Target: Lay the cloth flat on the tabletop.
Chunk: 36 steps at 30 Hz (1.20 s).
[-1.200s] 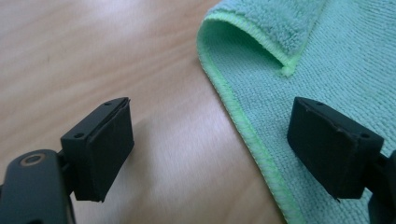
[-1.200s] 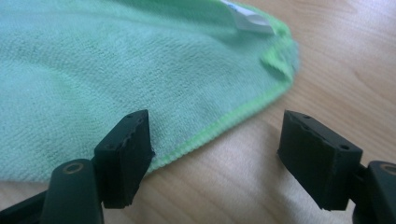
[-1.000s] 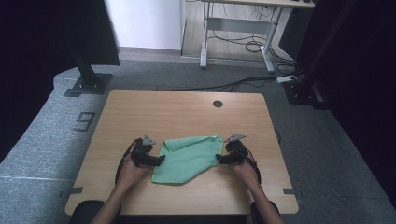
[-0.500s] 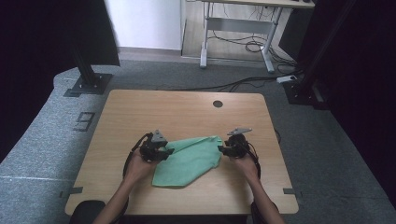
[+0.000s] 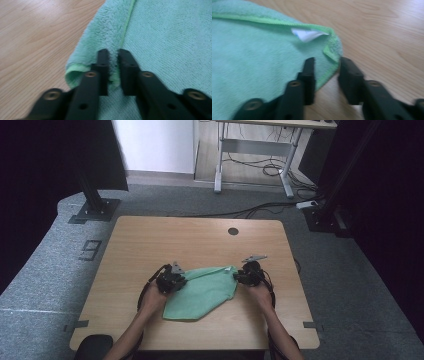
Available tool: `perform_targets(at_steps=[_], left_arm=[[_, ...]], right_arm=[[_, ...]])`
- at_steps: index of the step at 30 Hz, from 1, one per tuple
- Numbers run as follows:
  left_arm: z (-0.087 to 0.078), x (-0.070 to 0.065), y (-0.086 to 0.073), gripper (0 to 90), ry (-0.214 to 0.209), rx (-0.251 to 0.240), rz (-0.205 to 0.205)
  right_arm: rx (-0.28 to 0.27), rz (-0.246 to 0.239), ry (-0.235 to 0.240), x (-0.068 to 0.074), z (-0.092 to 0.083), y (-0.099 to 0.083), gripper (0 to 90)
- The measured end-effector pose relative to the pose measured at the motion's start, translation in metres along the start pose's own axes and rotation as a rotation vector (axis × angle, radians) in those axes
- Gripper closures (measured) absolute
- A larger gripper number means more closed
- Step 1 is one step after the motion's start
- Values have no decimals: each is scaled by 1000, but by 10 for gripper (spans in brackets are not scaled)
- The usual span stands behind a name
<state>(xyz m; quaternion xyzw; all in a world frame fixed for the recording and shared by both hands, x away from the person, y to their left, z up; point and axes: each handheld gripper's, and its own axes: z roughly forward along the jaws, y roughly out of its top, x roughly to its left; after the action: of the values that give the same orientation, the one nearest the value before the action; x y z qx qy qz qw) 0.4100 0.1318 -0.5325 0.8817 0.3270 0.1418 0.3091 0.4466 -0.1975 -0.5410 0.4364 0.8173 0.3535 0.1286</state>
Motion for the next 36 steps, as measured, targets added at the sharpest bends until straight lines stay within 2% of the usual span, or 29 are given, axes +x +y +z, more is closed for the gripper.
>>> perform_targets(at_steps=[2, 3, 6, 9, 12, 15, 17, 18, 19, 20, 21, 22, 23, 24, 25, 27, 30, 32, 36], left_arm=[[-2, 1, 0, 862, -12, -7, -15], [-4, 2, 0, 866, -14, -8, -16], [-12, 1, 1, 870, -24, -28, -21], [-28, -1, 4, 871, -42, -55, -18], [-57, 0, 10, 871, -68, -101, -18], [-94, 9, 28, 871, -91, -193, -36], [-107, 23, 48, 866, -65, -257, -58], [-106, 33, 59, 845, -24, -272, -81], [-98, 48, 71, 730, 83, -225, -113], [-91, 57, 76, 555, 167, -183, -129], [-83, 66, 79, 465, 229, -142, -157], [-77, 73, 77, 423, 228, -124, -185], [-73, 76, 73, 369, 212, -126, -210], [-69, 74, 65, 338, 182, -133, -215], [-65, 68, 57, 319, 153, -130, -201], [-54, 57, 41, 272, 131, -100, -171], [-40, 44, 24, 230, 89, -75, -164], [-36, 35, 17, 202, 62, -72, -158], [-32, 17, 6, 161, 29, -56, -111]], right_arm=[[9, -18, 7, 4, 0, 0, 813], [7, -26, 11, 6, 0, 0, 836], [19, -51, 9, 10, -2, -1, 861], [11, -76, 7, 14, -13, -1, 868], [-37, -104, 12, 21, -42, 4, 870], [-111, -139, -9, 25, -80, 19, 871], [-170, -134, -7, 24, -98, 36, 871], [-199, -130, -13, 21, -102, 47, 866], [-216, -122, -38, 18, -101, 57, 840], [-192, -117, -88, 10, -91, 69, 698], [-156, -103, -123, 4, -81, 75, 527], [-119, -74, -149, -5, -69, 78, 480], [-112, -49, -151, -11, -61, 76, 470], [-109, -37, -139, -15, -55, 71, 431], [-109, -26, -119, -16, -50, 65, 414], [-88, -19, -69, -16, -43, 49, 414], [-38, -11, -59, -18, -35, 30, 415], [-36, 5, -40, -18, -35, 22, 441], [-27, -14, -10, -12, -39, 12, 490]])
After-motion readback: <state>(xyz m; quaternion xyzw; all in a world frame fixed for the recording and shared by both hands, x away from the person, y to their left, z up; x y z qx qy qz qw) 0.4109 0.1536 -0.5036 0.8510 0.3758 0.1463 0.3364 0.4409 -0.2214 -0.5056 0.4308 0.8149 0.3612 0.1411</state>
